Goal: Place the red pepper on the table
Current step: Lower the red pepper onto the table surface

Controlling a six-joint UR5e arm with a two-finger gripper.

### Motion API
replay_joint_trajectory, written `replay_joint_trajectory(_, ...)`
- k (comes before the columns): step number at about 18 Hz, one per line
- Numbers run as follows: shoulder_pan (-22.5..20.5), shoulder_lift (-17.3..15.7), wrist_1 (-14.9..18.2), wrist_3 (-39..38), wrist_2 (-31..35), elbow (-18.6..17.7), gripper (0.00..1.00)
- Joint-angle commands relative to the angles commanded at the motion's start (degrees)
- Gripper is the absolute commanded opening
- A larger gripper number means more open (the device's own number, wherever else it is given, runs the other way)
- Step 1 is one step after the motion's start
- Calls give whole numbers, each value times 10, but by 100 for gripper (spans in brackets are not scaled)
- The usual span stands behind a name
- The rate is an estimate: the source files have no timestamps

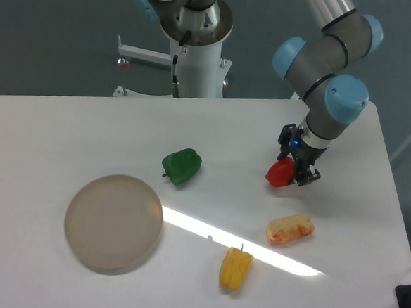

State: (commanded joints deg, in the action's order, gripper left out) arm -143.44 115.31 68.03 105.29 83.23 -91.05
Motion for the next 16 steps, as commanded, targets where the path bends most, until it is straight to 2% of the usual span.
replay_joint_trajectory(3,0,0,-10,0,-1,-9,58)
replay_joint_trajectory(16,0,2,-11,0,-9,-11,60)
